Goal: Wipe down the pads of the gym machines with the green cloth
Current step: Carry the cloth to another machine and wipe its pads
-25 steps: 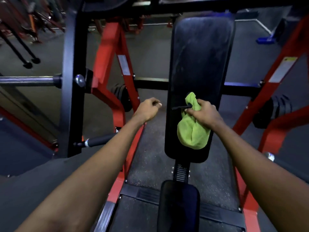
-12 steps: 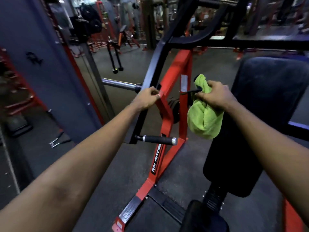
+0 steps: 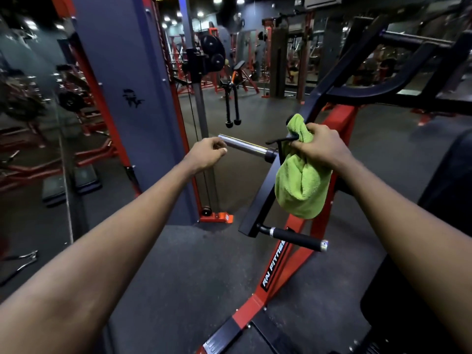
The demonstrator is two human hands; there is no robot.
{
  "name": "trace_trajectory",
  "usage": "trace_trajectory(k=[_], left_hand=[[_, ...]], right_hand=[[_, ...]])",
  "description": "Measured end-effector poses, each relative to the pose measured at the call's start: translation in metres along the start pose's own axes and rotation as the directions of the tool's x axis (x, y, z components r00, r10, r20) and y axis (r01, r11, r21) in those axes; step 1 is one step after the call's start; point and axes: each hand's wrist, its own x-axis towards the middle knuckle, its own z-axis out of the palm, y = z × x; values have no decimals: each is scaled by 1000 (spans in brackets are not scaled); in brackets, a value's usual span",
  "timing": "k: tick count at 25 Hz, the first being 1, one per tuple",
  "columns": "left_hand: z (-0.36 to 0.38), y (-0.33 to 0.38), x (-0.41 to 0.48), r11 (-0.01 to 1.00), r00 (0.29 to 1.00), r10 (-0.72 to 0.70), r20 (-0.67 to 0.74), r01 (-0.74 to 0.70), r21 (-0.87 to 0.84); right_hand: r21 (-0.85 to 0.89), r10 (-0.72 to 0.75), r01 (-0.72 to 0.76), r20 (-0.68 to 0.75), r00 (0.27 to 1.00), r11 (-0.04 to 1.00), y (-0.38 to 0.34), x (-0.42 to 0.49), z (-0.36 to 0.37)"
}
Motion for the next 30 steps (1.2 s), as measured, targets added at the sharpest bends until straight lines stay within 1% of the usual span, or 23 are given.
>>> trace_trajectory(k=[6, 11, 17, 23, 30], left_hand=[[-39, -60, 27, 1000, 1000, 11, 20, -11, -9], [-53, -99, 66, 997, 999, 48, -19, -49, -62], [-52, -150, 146, 993, 998, 59, -20, -61, -105], [-54, -186, 231, 995, 999, 52, 5, -51, -88], [-50, -231, 331, 990, 991, 131, 30, -129, -58]], right_hand=[[1, -18, 18, -28, 999, 1000, -51, 39, 56], [-5, 0, 0, -19, 1000, 1000, -66, 77, 88], [32, 18, -17, -31, 999, 999, -73, 163, 138], [113, 43, -39, -32, 999, 993, -81, 250, 173], [138, 104, -89, -106, 989, 986, -94, 320, 218]])
